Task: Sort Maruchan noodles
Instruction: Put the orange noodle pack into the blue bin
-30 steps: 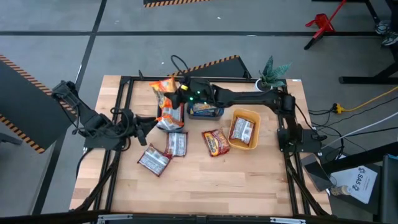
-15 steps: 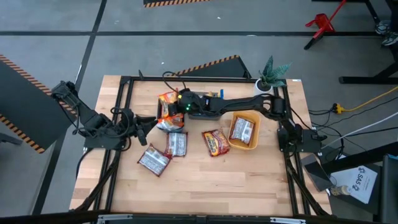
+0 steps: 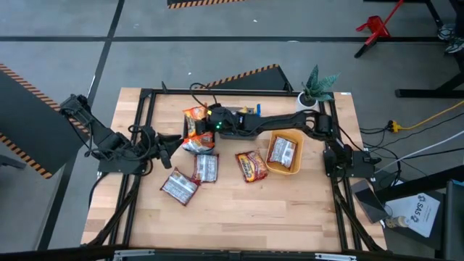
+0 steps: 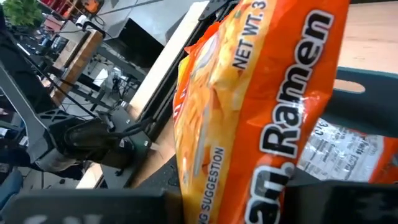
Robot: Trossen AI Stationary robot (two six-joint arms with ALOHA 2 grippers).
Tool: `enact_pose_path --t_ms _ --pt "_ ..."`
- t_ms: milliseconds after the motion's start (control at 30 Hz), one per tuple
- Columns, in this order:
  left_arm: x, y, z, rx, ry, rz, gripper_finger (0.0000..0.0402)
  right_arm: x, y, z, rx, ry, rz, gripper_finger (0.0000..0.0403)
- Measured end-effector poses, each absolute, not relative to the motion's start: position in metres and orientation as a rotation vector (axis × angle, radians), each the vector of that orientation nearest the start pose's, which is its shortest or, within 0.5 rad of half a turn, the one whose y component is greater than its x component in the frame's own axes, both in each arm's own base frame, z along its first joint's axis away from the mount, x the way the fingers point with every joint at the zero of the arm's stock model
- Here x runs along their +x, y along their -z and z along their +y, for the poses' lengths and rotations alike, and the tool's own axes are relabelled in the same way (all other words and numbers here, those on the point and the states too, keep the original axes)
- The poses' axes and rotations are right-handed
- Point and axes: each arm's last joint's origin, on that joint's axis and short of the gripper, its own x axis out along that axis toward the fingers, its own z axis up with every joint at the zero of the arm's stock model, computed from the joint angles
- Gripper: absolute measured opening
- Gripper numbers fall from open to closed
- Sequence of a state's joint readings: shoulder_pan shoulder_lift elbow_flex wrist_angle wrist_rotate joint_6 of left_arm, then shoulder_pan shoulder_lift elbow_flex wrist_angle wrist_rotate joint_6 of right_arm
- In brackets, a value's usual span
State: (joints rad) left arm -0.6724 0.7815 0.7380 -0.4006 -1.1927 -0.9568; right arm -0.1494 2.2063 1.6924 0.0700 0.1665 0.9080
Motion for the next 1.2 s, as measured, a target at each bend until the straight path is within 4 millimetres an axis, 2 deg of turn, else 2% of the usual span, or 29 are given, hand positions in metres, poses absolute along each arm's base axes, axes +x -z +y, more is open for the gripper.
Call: enact_pose_path --t_ms 233,333,533,667,800,1033,1200 --pt "0.135 -0.305 -0.073 -0.567 -0.584 0.003 0.0119 0.504 -0.191 -0.078 0.789 0.474 0.323 0.0094" --pt "0.135 -0.305 -0.073 -0.568 -0.584 0.002 0.0119 0.505 -0.191 -0.078 0.735 0.447 0.322 0.0125" --pt "0.135 -0.305 -0.073 -0.568 -0.583 0.003 0.0119 0.506 -0.191 -0.078 0.736 0.418 0.329 0.021" --pt "0.135 -0.305 -0.073 -0.568 -0.583 0.003 0.0119 0.504 -0.191 -0.083 0.696 0.449 0.383 0.0236" --pt "0.135 -0.305 -0.073 -0.568 -0.583 0.003 0.0119 0.503 -0.206 -0.091 0.569 0.457 0.492 0.0235" --pt "0.134 -0.304 -0.073 -0.563 -0.584 0.006 0.0119 0.506 -0.249 -0.092 0.352 0.443 0.54 0.0225" --pt "0.134 -0.304 -0.073 -0.56 -0.585 0.008 0.0119 0.503 -0.247 -0.091 0.344 0.438 0.591 0.0225"
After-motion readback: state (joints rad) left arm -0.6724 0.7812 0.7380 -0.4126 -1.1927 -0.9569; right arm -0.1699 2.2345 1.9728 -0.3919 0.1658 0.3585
